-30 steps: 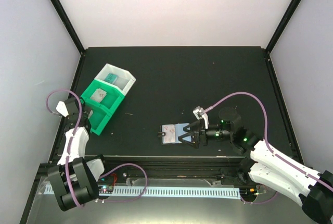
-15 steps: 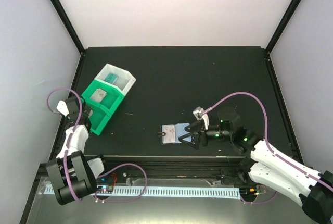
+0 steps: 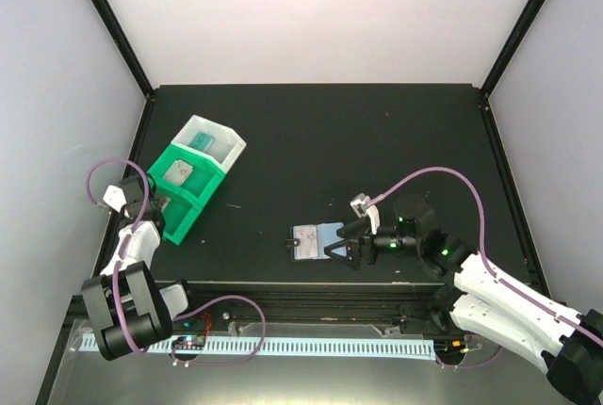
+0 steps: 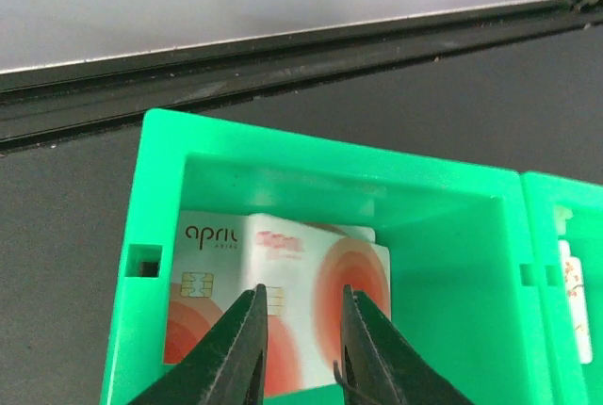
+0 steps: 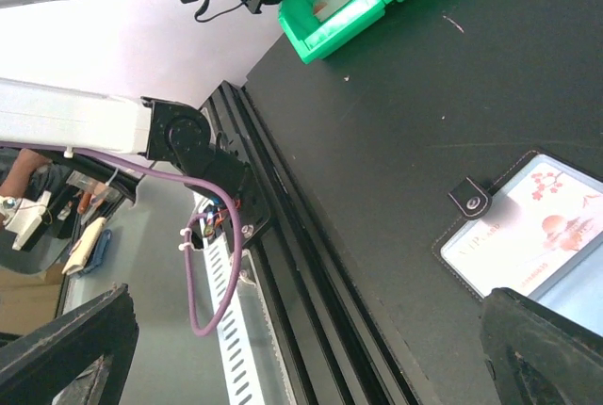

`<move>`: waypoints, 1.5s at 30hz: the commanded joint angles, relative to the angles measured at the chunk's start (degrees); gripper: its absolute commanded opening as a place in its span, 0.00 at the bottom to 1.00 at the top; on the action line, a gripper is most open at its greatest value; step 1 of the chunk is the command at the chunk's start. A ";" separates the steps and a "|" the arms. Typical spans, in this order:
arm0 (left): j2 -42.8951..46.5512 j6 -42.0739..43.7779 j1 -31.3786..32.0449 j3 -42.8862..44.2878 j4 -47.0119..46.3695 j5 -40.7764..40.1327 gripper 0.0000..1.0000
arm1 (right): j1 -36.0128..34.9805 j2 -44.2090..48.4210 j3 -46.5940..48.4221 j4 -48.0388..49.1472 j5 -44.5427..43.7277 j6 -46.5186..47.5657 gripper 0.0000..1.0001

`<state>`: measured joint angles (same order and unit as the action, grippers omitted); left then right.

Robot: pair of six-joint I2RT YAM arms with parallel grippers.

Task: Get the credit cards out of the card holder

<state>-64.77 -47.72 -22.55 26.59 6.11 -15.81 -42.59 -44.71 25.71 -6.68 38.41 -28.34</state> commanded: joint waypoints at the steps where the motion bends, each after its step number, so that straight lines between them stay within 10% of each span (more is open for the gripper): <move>1: 2.22 -0.45 -0.40 1.98 1.10 -2.69 0.28 | 0.41 0.47 1.44 -0.26 -1.36 0.61 1.00; 8: 5.93 0.12 -0.31 3.32 3.35 -2.67 0.48 | 0.46 0.75 1.35 -0.30 -2.38 -0.69 1.00; 17: 8.32 4.87 -0.31 9.61 12.29 7.51 0.98 | 0.40 -0.55 1.42 -1.21 -4.80 -2.94 1.00; 32: 13.75 16.49 0.25 9.94 16.90 56.87 0.99 | 0.46 -8.04 2.33 -4.15 -12.06 -7.68 0.98; 45: 13.95 26.28 15.18 10.61 23.69 62.81 0.93 | 0.31 -19.34 2.85 4.35 -17.26 -12.81 0.41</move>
<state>-51.72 -24.10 -12.25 36.29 28.60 43.90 -42.35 -61.49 27.24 -6.37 24.32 -39.46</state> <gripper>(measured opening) 0.929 0.458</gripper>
